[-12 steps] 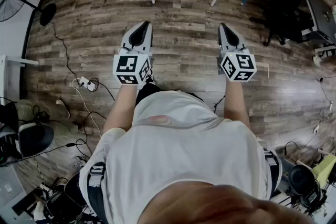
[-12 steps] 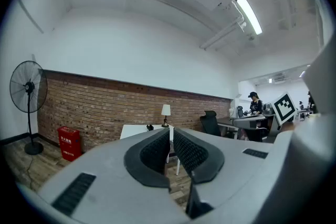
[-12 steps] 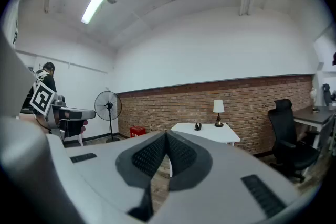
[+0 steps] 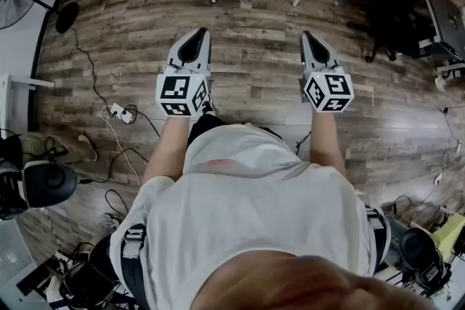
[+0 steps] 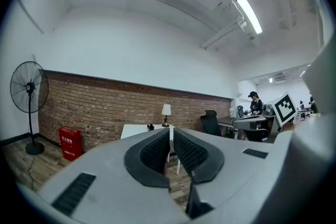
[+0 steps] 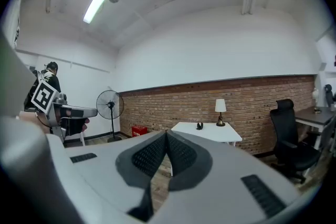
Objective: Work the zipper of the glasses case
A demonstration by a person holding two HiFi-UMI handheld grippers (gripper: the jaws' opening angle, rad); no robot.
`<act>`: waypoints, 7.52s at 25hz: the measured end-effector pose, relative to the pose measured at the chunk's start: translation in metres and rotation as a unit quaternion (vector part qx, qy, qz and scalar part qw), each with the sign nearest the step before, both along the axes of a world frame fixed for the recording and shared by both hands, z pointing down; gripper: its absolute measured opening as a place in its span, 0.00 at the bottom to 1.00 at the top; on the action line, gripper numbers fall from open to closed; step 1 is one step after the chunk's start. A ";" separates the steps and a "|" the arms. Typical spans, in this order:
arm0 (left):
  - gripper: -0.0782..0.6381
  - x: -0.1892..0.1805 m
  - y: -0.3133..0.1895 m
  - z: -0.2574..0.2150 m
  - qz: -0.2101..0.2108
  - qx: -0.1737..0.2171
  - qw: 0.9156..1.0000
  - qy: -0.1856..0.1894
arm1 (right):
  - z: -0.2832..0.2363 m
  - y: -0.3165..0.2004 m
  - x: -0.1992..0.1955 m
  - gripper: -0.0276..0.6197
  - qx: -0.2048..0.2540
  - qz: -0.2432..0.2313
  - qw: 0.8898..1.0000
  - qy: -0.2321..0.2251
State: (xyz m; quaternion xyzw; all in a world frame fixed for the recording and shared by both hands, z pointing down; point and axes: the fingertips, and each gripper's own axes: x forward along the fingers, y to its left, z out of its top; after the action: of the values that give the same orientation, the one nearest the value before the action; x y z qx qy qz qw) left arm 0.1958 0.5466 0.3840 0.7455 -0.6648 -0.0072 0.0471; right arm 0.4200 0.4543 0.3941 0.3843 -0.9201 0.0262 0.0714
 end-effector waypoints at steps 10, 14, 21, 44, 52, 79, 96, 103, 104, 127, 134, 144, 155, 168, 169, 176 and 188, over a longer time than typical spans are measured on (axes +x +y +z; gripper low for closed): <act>0.15 -0.014 -0.005 0.003 0.003 -0.006 1.000 -0.001 | -0.003 -0.008 -0.011 0.12 -0.009 0.005 0.999 -0.040; 0.15 -0.028 -0.011 0.008 0.007 -0.013 1.000 0.000 | 0.005 -0.019 -0.025 0.12 -0.024 0.008 0.998 -0.050; 0.15 -0.091 -0.040 0.023 -0.005 -0.030 0.999 0.013 | 0.027 -0.052 -0.089 0.12 -0.052 -0.002 0.998 -0.032; 0.15 -0.270 -0.179 0.021 0.021 -0.024 0.999 0.033 | 0.014 -0.177 -0.274 0.12 -0.043 -0.006 0.999 0.001; 0.15 -0.301 -0.256 0.018 0.003 -0.023 0.999 0.029 | 0.020 -0.266 -0.304 0.12 -0.054 -0.008 0.998 -0.003; 0.15 -0.251 -0.598 0.008 0.086 -0.033 0.996 0.001 | 0.035 -0.573 -0.238 0.12 -0.081 0.076 0.993 -0.028; 0.15 -0.335 -0.821 0.026 0.231 -0.054 0.971 0.017 | 0.036 -0.722 -0.314 0.12 -0.089 0.217 0.972 -0.004; 0.15 -0.339 -0.867 0.034 0.259 -0.069 0.963 0.017 | 0.042 -0.755 -0.320 0.12 -0.093 0.243 0.965 0.005; 0.15 -0.336 -0.872 0.036 0.260 -0.070 0.963 0.017 | 0.044 -0.758 -0.317 0.12 -0.096 0.245 0.965 0.005; 0.15 -0.307 -0.898 0.061 0.217 -0.109 0.970 0.015 | 0.117 -0.834 -0.302 0.63 -0.194 0.172 0.965 0.047; 0.15 -0.306 -0.909 0.074 0.212 -0.126 0.969 0.015 | 0.172 -0.859 -0.307 0.72 -0.257 0.156 0.952 0.051; 0.15 -0.303 -0.912 0.094 0.201 -0.156 0.967 0.014 | 0.279 -0.916 -0.326 0.86 -0.347 0.139 0.923 0.095; 0.15 -0.316 -0.913 0.110 0.189 -0.175 0.966 0.016 | 0.326 -0.928 -0.338 0.84 -0.376 0.147 0.905 0.136; 0.15 -0.318 -0.909 0.094 0.193 -0.156 0.968 0.021 | 0.285 -0.920 -0.327 0.51 -0.324 0.168 0.924 0.115; 0.15 -0.318 -0.908 0.092 0.197 -0.154 0.968 0.023 | 0.277 -0.916 -0.327 0.51 -0.320 0.166 0.927 0.108; 0.15 -0.312 -0.902 0.066 0.229 -0.126 0.965 0.035 | 0.192 -0.888 -0.318 0.51 -0.276 0.165 0.947 0.021; 0.15 -0.308 -0.881 0.015 0.262 -0.070 0.962 0.023 | 0.014 -0.826 -0.319 0.51 -0.125 0.157 0.977 -0.077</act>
State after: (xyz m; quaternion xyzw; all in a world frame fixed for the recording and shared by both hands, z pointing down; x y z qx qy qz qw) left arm -0.1127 -0.3344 0.3987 0.8880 -0.4440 0.0345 0.1145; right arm 0.1006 -0.3717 0.4086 0.5089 -0.8405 0.1810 0.0426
